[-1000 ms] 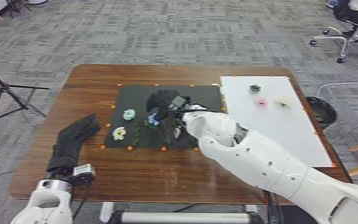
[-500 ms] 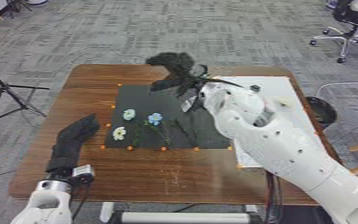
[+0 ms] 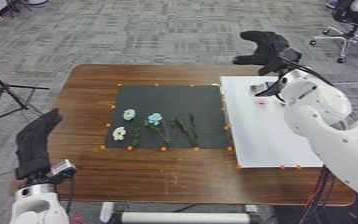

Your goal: Arrange flowers

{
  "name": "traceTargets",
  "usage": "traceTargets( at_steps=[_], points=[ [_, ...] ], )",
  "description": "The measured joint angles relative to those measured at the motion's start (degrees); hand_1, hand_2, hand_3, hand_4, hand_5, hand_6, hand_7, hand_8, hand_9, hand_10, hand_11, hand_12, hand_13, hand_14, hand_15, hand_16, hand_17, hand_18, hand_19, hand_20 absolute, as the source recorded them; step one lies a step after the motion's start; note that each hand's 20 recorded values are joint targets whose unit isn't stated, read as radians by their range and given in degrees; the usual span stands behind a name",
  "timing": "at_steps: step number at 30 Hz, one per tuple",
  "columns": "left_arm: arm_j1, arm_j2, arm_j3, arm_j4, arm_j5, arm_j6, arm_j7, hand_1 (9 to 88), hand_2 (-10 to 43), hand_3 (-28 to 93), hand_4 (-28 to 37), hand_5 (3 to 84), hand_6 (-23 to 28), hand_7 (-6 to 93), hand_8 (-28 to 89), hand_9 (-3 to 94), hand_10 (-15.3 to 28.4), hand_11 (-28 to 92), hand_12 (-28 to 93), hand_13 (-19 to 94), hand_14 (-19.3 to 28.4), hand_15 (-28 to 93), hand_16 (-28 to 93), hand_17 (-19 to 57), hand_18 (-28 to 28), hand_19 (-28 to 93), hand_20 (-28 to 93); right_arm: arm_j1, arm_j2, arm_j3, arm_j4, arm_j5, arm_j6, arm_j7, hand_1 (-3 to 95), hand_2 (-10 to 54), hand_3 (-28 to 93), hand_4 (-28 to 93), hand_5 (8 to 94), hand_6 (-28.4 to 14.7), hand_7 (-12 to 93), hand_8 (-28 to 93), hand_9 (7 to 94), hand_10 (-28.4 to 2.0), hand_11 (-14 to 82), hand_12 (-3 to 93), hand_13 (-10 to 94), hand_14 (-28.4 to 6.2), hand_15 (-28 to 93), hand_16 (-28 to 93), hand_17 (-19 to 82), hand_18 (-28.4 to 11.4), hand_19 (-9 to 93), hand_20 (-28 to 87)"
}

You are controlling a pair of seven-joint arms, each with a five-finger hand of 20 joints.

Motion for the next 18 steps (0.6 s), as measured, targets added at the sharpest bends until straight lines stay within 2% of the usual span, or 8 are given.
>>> traceTargets(
  at_steps=[2,4,7,9,10,13,18],
  points=[
    [0.34,-0.17,-0.86,-0.57,-0.23,-0.82,-0.79,16.5,9.5,72,-28.3,50.1,3.1,12.9,-7,46.6,14.0,19,12,36,15.5,13,3,5.9,11.2,11,17,-1.14,0.42,0.04,2.54,-0.73,1.13,1.92,30.4,-9.5,66,-16,46.9,-4.0,11,-7,49.1,-12.9,6.4,13.9,60,-14.0,21,25,23,-21.6,56,44],
    [0.94,-0.35,-2.3,-1.64,-0.27,-2.8,-2.87,16.7,9.5,72,-28.3,49.6,3.2,12.6,-7,46.4,14.1,19,12,36,15.7,14,3,5.7,11.4,11,17,-2.29,0.5,0.41,4.47,-1.38,1.3,3.28,31.3,-9.5,66,-16,47.8,-3.9,11,-7,49.6,-12.9,6.6,13.9,61,-13.6,22,25,24,-21.6,57,44],
    [2.02,-0.58,-5.33,-3.51,0.19,-8.25,-6.87,17.0,9.6,72,-28.3,49.5,3.2,12.3,-7,46.2,14.1,18,12,36,15.9,14,3,5.5,11.5,11,17,-4.5,0.75,1.71,5.19,-1.83,0.95,4.07,33.0,-9.5,67,-17,48.8,-3.3,12,-7,51.2,-12.9,7.2,13.9,64,-12.6,25,25,24,-21.9,60,46],
    [2.57,-0.54,-6.76,-4.33,0.58,-11.24,-7.7,17.2,9.7,71,-28.3,49.4,3.2,12.2,-7,46.1,14.1,18,12,36,16.3,14,3,5.3,11.6,11,16,-5.86,0.91,2.56,5.18,-1.96,0.69,4.15,34.4,-9.5,68,-17,50.6,-2.7,13,-8,53.2,-13.0,8.1,14.0,65,-12.4,28,26,25,-22.2,62,48],
    [2.77,-0.45,-7.11,-4.66,0.75,-11.86,-7.69,17.3,9.8,71,-28.3,49.2,3.2,12.2,-7,46.1,14.1,18,12,36,16.5,15,3,5.0,11.7,11,17,-6.41,1.0,2.8,5.18,-1.99,0.65,4.19,35.3,-9.5,68,-18,51.3,-2.5,14,-8,53.7,-13.0,8.4,14.1,66,-12.3,29,26,25,-22.2,62,48],
    [3.13,-0.03,-7.55,-5.34,1.3,-11.88,-7.36,18.8,10.0,71,-28.3,49.1,3.0,12.5,-7,46.2,14.1,19,12,37,17.0,17,4,4.3,12.8,13,17,-7.6,1.16,3.05,5.18,-2.31,0.63,4.38,36.7,-9.5,68,-18,52.2,-1.9,15,-8,55.3,-12.9,10.0,14.8,66,-11.6,34,27,25,-22.0,64,50],
    [3.36,0.07,-9.03,-5.46,2.29,-11.49,-7.03,20.4,9.8,71,-28.3,49.3,3.0,12.7,-7,47.0,14.1,19,12,38,17.5,20,3,4.5,14.0,17,19,-8.73,0.98,3.0,5.69,-3.41,0.82,4.43,38.7,-9.5,69,-19,53.6,-1.0,16,-9,57.4,-13.0,11.2,15.2,68,-11.2,39,27,26,-22.2,66,52]
  ],
)
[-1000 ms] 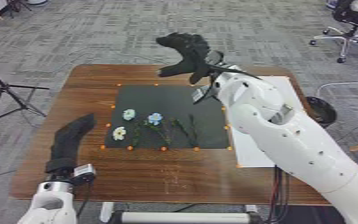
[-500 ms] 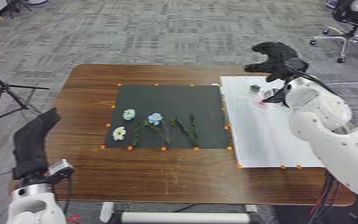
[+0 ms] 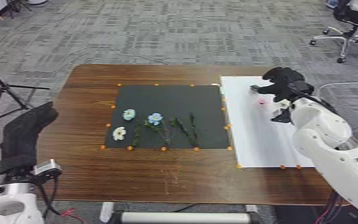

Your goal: Arrange flowers

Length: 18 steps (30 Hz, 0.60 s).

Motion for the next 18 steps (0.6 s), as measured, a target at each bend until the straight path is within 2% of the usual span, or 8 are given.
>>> traceTargets(
  at_steps=[5,10,14,18],
  points=[
    [0.65,-0.78,-2.0,0.03,0.11,1.46,0.03,22.1,8.6,71,-28.3,49.9,3.0,13.4,-7,48.3,14.3,20,12,40,18.0,22,3,5.2,15.0,24,23,-0.45,-0.96,-0.32,1.53,-1.14,0.13,-0.04,40.3,-9.5,69,-19,55.2,-0.5,17,-9,59.5,-13.0,12.5,15.9,69,-10.5,43,28,27,-22.1,68,53],
    [1.71,-1.64,-3.68,0.05,0.4,2.21,0.01,22.3,7.8,72,-28.3,50.0,3.0,13.5,-7,48.6,14.2,20,12,40,18.3,23,3,4.9,15.3,25,24,-0.55,-2.2,-1.4,3.21,-2.52,1.08,-0.02,41.9,-9.5,69,-20,56.4,0.1,18,-10,61.5,-13.2,12.7,16.3,70,-10.3,45,27,28,-22.1,69,54],
    [2.2,-2.14,-4.38,0.05,0.39,2.69,0.18,22.4,7.1,72,-28.3,50.0,2.9,13.5,-7,48.7,14.2,20,13,40,18.3,24,3,4.8,15.4,25,24,-0.69,-3.09,-2.5,4.42,-3.95,2.15,-0.02,43.5,-9.5,69,-20,57.7,1.0,19,-10,63.4,-12.9,13.5,16.7,71,-9.8,46,28,28,-22.2,70,55],
    [2.27,-2.21,-4.42,0.05,0.37,2.69,0.37,22.5,6.8,72,-28.3,50.1,2.9,13.5,-7,48.7,14.2,20,13,40,18.3,24,3,4.6,15.4,24,23,-0.95,-3.9,-3.33,5.64,-6.07,3.11,-0.04,45.0,-9.5,69,-20,58.6,1.4,20,-11,64.2,-12.7,13.7,16.9,71,-9.4,48,28,29,-22.4,70,55]
  ],
)
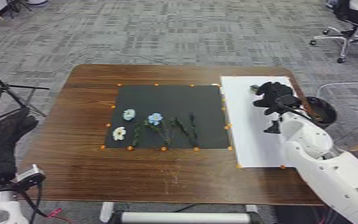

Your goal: Arrange flowers

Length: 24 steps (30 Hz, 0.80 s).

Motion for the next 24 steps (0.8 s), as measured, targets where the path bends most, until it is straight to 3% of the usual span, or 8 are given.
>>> traceTargets(
  at_steps=[5,8,12,20,24],
  points=[
    [-0.03,0.0,0.18,-0.03,-0.03,-0.15,0.27,22.6,6.5,72,-28.3,49.9,2.9,13.4,-7,48.7,14.1,20,13,40,18.3,24,3,4.4,15.4,24,23,-0.46,-1.06,-0.28,1.72,-2.34,0.54,-0.09,48.0,-9.5,68,-21,60.5,2.2,21,-11,66.3,-12.2,14.6,17.0,73,-8.8,49,28,30,-22.1,71,56],
    [-0.01,-0.09,0.21,-0.06,-0.03,-0.44,0.39,22.7,6.4,72,-28.3,49.9,2.9,13.4,-7,48.7,14.1,20,13,40,18.3,23,3,4.3,15.5,24,23,-0.56,-1.5,-0.33,2.46,-3.16,0.85,-0.06,51.1,-9.5,66,-22,62.9,2.1,21,-4,68.0,-11.7,15.3,17.0,74,-8.0,49,29,31,-21.8,72,57],
    [0.02,-0.33,0.28,-0.07,-0.03,-0.92,0.48,22.7,6.3,72,-28.3,49.9,2.9,13.3,-7,48.7,14.1,20,13,40,18.2,23,3,4.3,15.5,23,23,-0.55,-1.82,-0.33,2.9,-4.03,2.04,0.01,61.2,-9.5,57,-21,73.9,1.3,23,6,80.9,-10.5,7.1,30.1,80,-5.4,50,31,36,-21.7,75,60],
    [0.11,-0.47,0.32,-0.14,-0.03,-1.61,0.54,22.7,6.2,72,-28.3,49.9,2.9,13.3,-7,48.7,14.1,20,13,40,18.2,23,3,4.2,15.5,23,23,0.35,-0.71,-4.36,5.04,-3.89,14.07,-0.9,63.5,-9.5,56,-20,79.2,1.1,23,6,85.8,-11.1,5.8,33.8,83,-4.8,51,33,38,-21.8,76,61],
    [0.01,-0.04,1.07,-0.32,0.08,-0.88,0.05,22.6,6.1,72,-28.3,49.9,2.9,13.3,-7,48.7,14.1,20,13,40,18.1,23,3,4.1,15.5,23,23,0.66,1.46,-6.26,2.65,-2.21,14.33,-1.7,63.5,-9.5,56,-19,79.8,1.0,22,7,86.1,-11.3,5.5,34.0,83,-4.9,51,33,38,-22.0,76,62]
  ],
)
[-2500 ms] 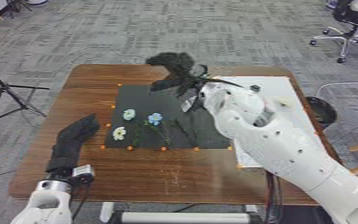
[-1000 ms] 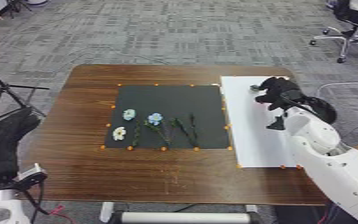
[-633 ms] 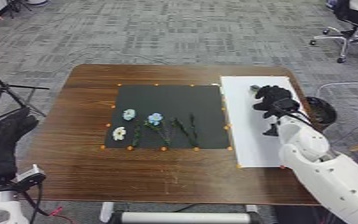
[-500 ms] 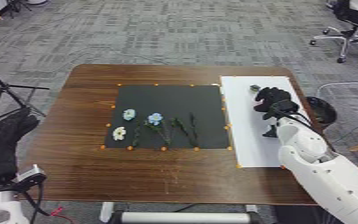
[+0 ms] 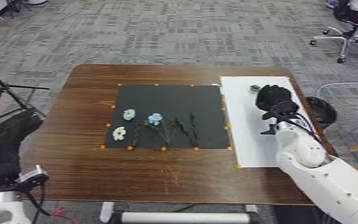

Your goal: Arrange flowers

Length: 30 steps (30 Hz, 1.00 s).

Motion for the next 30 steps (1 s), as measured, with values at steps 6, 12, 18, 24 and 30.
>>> traceTargets(
  at_steps=[6,12,18,24,30],
  points=[
    [-1.41,1.67,2.18,-0.11,0.22,3.13,-0.78,22.6,6.0,72,-28.3,49.8,2.9,13.4,-7,48.7,14.0,20,13,40,18.1,23,3,4.1,15.5,23,23,3.57,5.54,-4.7,-8.36,4.48,-1.49,-1.29,63.3,-9.5,57,-19,80.0,0.9,22,7,86.3,-11.3,5.3,34.2,83,-5.2,51,34,38,-22.1,76,62],
    [-0.8,1.42,-0.49,-0.86,0.15,1.88,-0.49,22.5,5.8,72,-28.3,49.8,2.9,13.4,-7,48.7,14.0,20,13,40,18.1,23,3,4.1,15.5,23,23,13.93,9.94,-13.62,-15.11,14.16,-7.6,-3.27,63.4,-9.5,56,-19,80.1,1.0,22,7,86.2,-11.3,5.2,34.3,83,-5.2,51,34,38,-22.0,76,62],
    [0.48,0.9,-2.58,-0.99,0.09,0.13,0.15,22.4,5.6,72,-28.3,49.8,3.0,13.3,-7,48.7,14.0,20,13,40,18.1,23,3,3.9,15.5,23,23,27.43,11.53,-26.35,-20.83,29.24,-20.35,-4.48,63.6,-9.5,56,-19,80.1,0.9,21,8,86.0,-11.4,5.0,34.3,82,-5.3,52,34,38,-22.0,76,62],
    [0.84,0.62,-2.9,-0.99,0.09,-0.86,0.53,22.4,5.6,72,-28.3,49.8,3.0,13.2,-7,48.6,13.9,20,13,39,18.1,23,3,3.9,15.5,23,23,35.63,8.45,-35.8,-21.41,31.35,-25.09,-5.75,63.2,-9.5,56,-19,80.4,0.9,21,7,86.2,-11.3,5.0,34.4,83,-5.3,52,34,38,-22.1,76,62],
    [0.99,0.41,-2.75,-0.99,0.06,-1.02,0.61,22.4,5.5,72,-28.3,49.7,2.8,13.5,-7,48.7,13.8,20,13,39,17.9,23,3,3.7,15.5,22,23,35.46,2.07,-35.34,-19.25,28.16,-24.33,-6.34,62.8,-9.5,57,-19,80.7,1.0,21,8,86.7,-11.2,5.0,34.4,83,-5.3,52,34,38,-22.2,76,62]
  ],
)
